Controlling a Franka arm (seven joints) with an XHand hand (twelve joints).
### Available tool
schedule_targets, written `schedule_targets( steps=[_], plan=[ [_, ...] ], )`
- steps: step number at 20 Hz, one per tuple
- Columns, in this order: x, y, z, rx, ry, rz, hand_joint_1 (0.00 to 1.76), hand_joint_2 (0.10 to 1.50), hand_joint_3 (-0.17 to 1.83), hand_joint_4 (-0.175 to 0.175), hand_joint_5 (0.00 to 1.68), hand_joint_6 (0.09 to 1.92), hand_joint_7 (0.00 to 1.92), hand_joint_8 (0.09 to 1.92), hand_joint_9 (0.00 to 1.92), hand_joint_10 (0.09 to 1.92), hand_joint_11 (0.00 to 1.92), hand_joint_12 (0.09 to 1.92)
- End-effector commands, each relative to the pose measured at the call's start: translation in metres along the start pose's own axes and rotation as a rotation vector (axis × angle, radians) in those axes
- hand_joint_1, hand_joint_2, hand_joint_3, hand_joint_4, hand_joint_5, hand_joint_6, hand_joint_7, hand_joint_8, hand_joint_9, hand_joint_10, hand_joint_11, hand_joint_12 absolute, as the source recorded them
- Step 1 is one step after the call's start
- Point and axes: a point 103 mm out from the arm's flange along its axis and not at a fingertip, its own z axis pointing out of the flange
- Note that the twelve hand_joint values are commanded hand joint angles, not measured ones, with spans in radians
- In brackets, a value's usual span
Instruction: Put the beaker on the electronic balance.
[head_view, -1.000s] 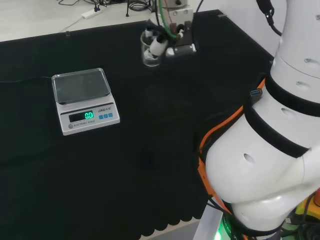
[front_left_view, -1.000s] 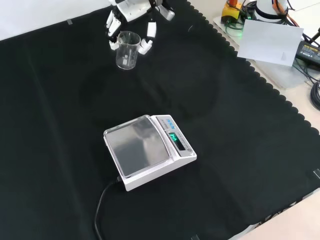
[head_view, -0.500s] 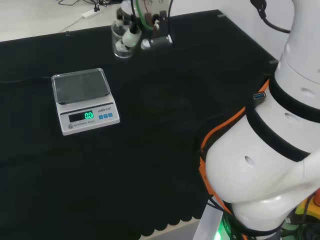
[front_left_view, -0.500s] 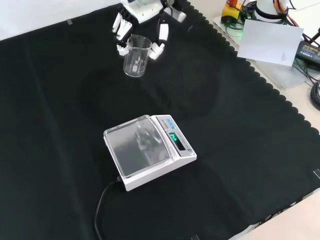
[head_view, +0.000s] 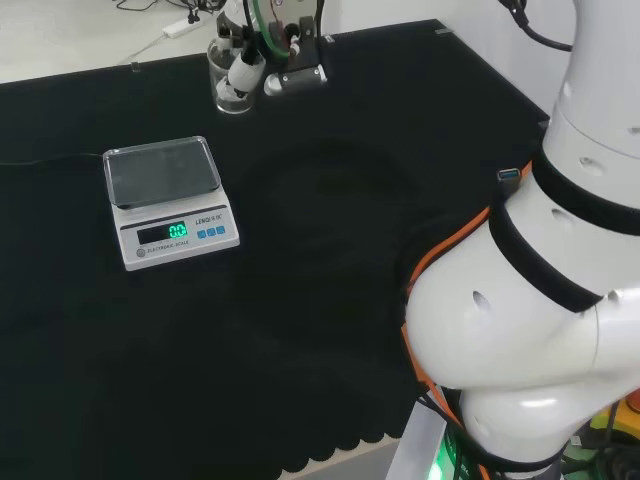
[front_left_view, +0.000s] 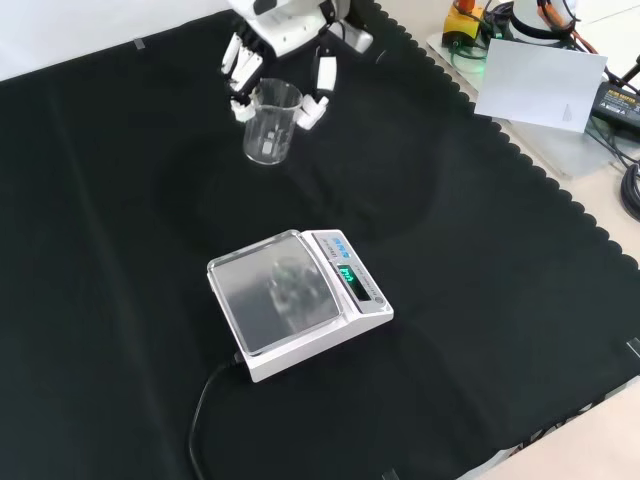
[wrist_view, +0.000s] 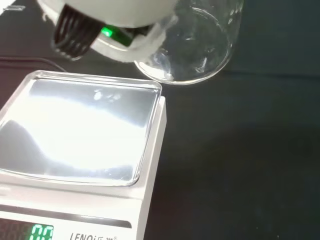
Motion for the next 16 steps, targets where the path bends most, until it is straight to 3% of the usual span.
schedule_targets(
  steps=[1, 10, 16],
  plan=[
    [0.125, 0.034, 0.043, 0.083, -0.068, -0.117, 1.11, 0.60, 0.70, -0.067, 0.65, 1.07, 0.90, 0.75, 1.08, 0.60, 0.78, 1.23],
    [0.175, 0.049, 0.054, 0.104, -0.097, -0.156, 1.11, 0.60, 0.70, -0.067, 0.66, 1.07, 0.90, 0.75, 1.09, 0.60, 0.78, 1.23],
    [0.185, 0.062, 0.059, 0.103, -0.106, -0.164, 1.11, 0.60, 0.71, -0.068, 0.66, 1.07, 0.90, 0.75, 1.09, 0.60, 0.78, 1.23]
  ],
)
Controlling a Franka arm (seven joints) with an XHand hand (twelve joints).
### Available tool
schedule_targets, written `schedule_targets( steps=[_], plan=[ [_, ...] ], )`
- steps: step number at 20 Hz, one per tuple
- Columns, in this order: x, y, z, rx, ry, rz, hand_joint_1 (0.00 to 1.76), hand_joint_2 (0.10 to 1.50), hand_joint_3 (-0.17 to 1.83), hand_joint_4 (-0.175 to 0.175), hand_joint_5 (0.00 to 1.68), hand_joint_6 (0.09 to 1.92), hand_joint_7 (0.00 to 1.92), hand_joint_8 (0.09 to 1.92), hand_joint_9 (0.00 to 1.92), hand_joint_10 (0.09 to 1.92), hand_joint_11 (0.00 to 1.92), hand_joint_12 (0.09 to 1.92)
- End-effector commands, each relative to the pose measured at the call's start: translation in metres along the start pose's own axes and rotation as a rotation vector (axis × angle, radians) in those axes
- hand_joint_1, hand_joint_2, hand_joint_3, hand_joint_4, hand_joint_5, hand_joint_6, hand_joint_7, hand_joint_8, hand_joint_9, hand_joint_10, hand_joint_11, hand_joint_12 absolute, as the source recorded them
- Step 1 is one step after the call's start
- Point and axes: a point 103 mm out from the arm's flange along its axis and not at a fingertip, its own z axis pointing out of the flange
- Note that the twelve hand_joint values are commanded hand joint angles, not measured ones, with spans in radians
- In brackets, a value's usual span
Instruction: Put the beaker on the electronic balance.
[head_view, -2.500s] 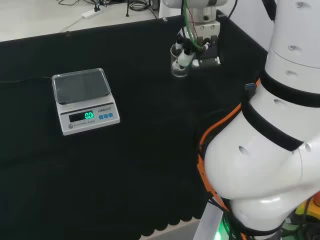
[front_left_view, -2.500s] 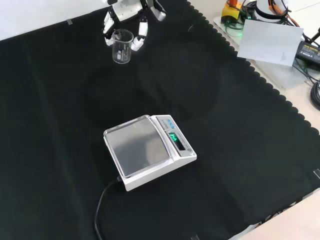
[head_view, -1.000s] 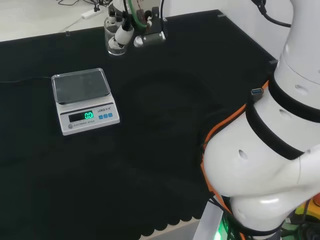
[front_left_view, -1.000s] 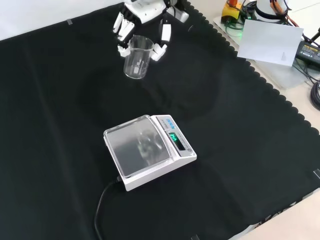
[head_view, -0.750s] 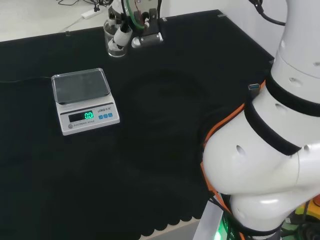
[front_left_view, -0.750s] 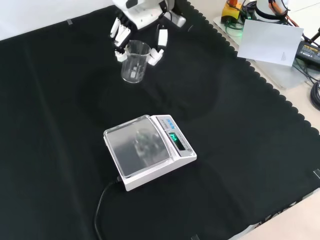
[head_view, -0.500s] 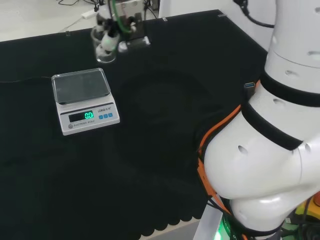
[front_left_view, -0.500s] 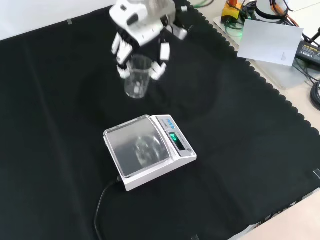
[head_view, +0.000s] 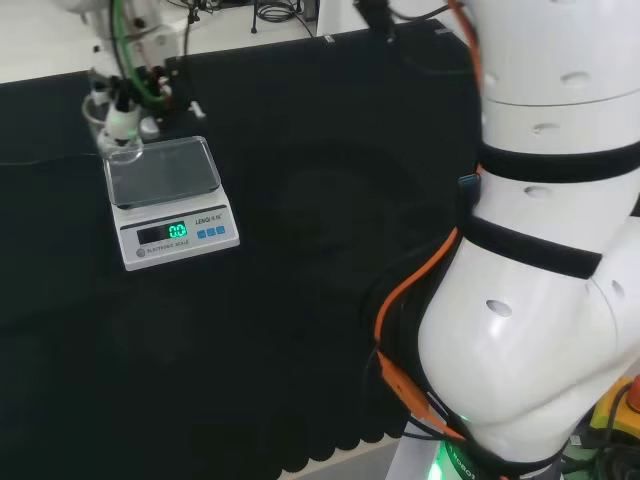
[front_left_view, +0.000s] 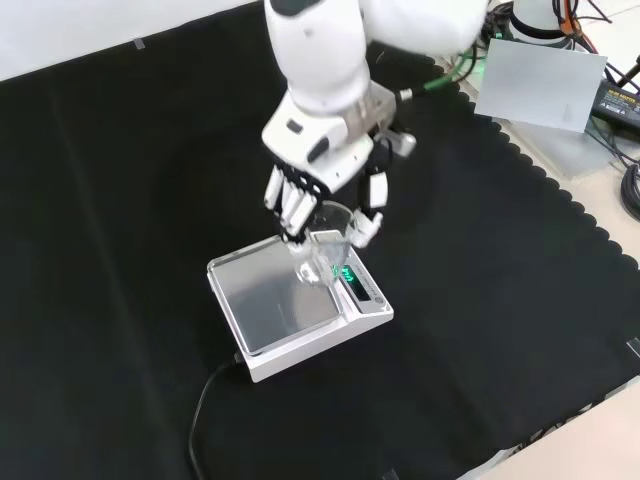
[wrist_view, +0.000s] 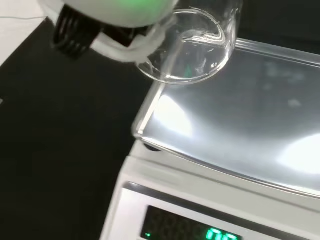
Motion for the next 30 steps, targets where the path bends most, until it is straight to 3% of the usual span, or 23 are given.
schedule_targets(
  steps=[1, 9, 30],
  plan=[
    [0.006, 0.018, 0.010, 0.020, -0.040, 0.023, 1.11, 0.60, 0.71, -0.068, 0.66, 1.07, 0.90, 0.75, 1.09, 0.60, 0.78, 1.23],
    [-0.016, 0.032, 0.029, 0.040, -0.014, 0.046, 1.11, 0.60, 0.71, -0.071, 0.67, 1.07, 0.90, 0.75, 1.09, 0.60, 0.78, 1.22],
    [-0.041, 0.053, 0.063, 0.094, -0.006, 0.079, 1.12, 0.60, 0.71, -0.074, 0.68, 1.07, 0.90, 0.75, 1.09, 0.60, 0.78, 1.22]
  ],
)
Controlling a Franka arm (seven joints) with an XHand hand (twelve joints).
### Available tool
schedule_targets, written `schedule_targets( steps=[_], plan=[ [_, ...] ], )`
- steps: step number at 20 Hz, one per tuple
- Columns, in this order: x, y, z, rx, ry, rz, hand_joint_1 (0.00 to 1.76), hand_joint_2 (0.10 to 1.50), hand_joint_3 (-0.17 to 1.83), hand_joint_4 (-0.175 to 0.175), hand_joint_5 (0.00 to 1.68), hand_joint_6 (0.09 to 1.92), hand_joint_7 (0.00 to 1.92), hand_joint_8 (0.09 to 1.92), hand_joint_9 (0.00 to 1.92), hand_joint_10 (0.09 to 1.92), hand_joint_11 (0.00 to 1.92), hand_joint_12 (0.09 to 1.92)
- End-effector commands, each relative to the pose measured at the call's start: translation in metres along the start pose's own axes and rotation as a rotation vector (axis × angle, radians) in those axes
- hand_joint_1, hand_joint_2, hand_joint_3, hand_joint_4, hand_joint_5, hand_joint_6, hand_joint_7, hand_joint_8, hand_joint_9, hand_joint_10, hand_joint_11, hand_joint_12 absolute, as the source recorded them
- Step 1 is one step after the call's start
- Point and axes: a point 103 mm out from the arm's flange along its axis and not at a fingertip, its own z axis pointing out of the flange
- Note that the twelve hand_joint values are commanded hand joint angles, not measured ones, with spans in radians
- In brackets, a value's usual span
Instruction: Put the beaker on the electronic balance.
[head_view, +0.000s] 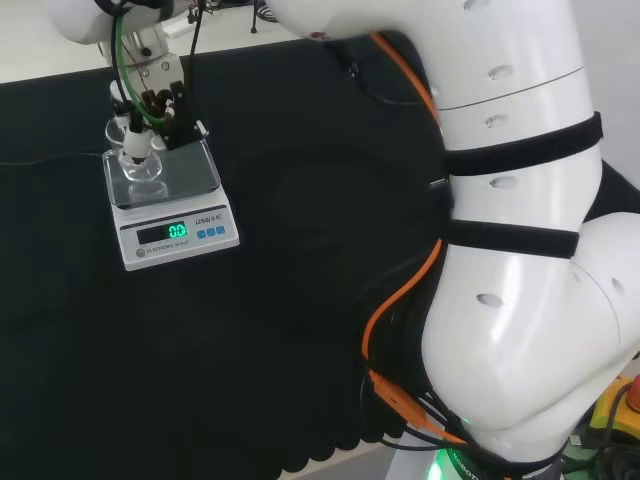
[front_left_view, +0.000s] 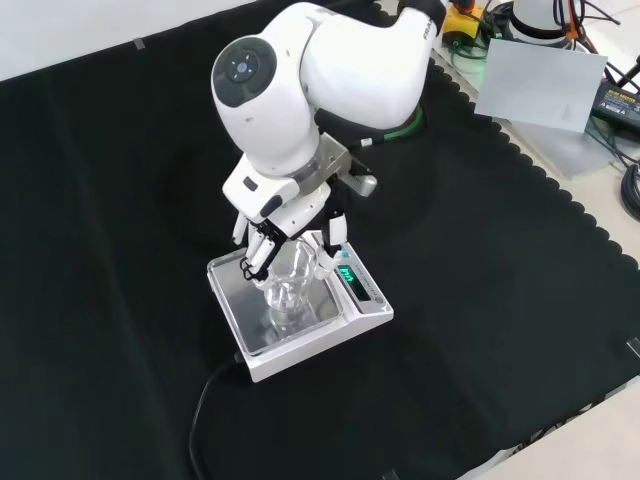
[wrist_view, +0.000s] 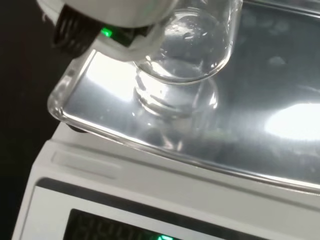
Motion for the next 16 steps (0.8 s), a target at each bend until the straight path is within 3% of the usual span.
schedule_targets(
  steps=[1, 11, 16],
  plan=[
    [-0.006, 0.005, 0.007, 0.013, 0.014, 0.005, 1.12, 0.60, 0.71, -0.074, 0.68, 1.07, 0.90, 0.75, 1.09, 0.60, 0.78, 1.22],
    [-0.007, 0.010, 0.013, 0.040, 0.015, 0.005, 1.11, 0.59, 0.72, -0.078, 0.64, 1.06, 0.89, 0.75, 1.07, 0.60, 0.76, 1.23],
    [-0.008, 0.010, 0.017, 0.039, 0.013, 0.006, 1.07, 0.56, 0.69, -0.060, 0.50, 1.01, 0.76, 0.80, 0.96, 0.67, 0.66, 1.29]
  ],
)
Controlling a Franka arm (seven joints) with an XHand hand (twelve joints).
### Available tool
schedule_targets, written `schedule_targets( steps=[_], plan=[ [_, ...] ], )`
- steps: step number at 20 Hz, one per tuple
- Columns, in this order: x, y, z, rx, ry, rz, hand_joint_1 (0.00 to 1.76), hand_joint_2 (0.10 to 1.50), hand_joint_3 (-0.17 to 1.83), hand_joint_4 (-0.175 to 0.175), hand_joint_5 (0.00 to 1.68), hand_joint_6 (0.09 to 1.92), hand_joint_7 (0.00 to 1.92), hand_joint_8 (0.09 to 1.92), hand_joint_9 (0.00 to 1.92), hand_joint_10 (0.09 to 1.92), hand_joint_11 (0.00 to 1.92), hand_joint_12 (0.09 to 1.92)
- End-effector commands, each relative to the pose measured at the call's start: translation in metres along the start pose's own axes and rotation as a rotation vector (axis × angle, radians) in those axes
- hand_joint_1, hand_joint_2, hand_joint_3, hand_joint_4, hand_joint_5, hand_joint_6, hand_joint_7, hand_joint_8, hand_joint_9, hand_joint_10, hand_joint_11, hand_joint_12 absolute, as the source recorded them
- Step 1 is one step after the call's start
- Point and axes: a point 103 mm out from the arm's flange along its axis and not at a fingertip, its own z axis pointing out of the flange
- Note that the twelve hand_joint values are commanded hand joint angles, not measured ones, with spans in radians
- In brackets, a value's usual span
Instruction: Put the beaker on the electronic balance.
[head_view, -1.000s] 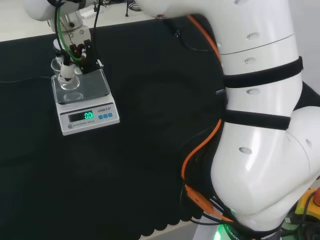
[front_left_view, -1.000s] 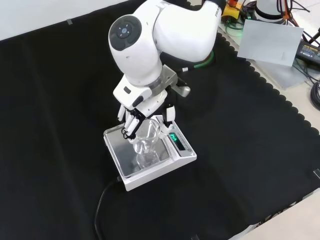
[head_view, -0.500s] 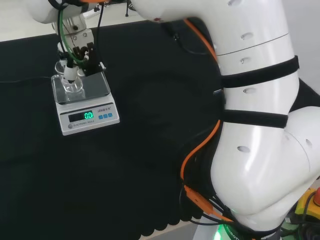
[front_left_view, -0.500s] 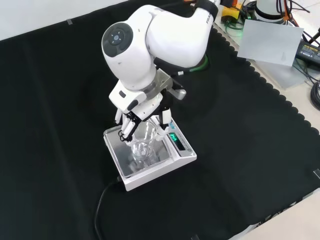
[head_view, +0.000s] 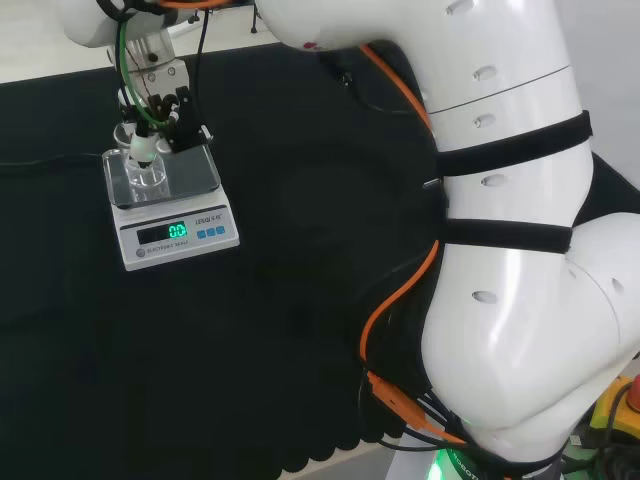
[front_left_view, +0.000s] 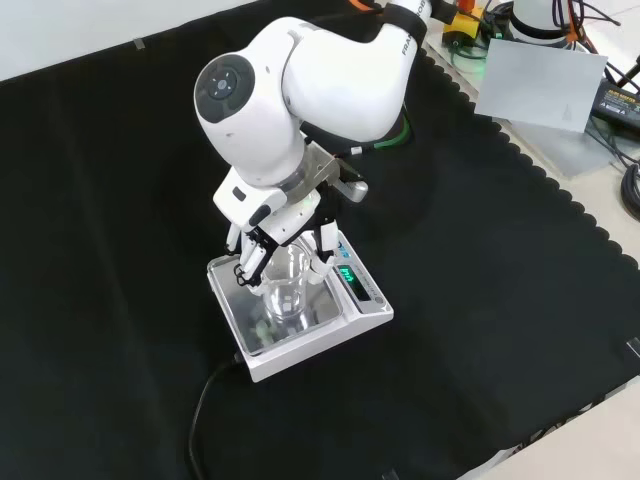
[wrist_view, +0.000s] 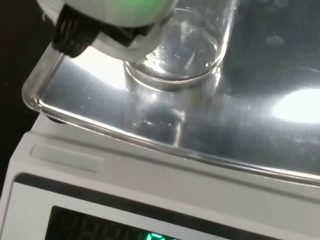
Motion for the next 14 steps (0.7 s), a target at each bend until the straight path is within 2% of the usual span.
schedule_targets(
  steps=[1, 5, 11, 12, 14],
  plan=[
    [-0.0003, -0.0009, 0.0048, 0.002, -0.007, -0.001, 1.05, 0.56, 0.68, -0.058, 0.45, 0.95, 0.71, 0.81, 0.92, 0.70, 0.63, 1.30],
    [0.0003, -0.0029, 0.0008, -0.015, -0.029, -0.002, 0.97, 0.54, 0.58, -0.049, 0.28, 0.58, 0.48, 0.86, 0.69, 0.83, 0.42, 1.39],
    [0.0003, -0.0060, -0.0027, -0.034, -0.044, -0.001, 0.87, 0.56, 0.43, -0.013, 0.16, 0.14, 0.08, 0.81, 0.30, 0.95, 0.06, 1.48],
    [0.0002, -0.0068, -0.0028, -0.031, -0.047, -0.001, 0.86, 0.56, 0.41, -0.007, 0.13, 0.10, 0.04, 0.76, 0.26, 0.95, 0.03, 1.48],
    [-0.0003, -0.0088, -0.0038, -0.024, -0.050, -0.002, 0.82, 0.55, 0.36, 0.005, 0.05, 0.09, 0.01, 0.53, 0.12, 0.93, 0.01, 1.36]
  ],
)
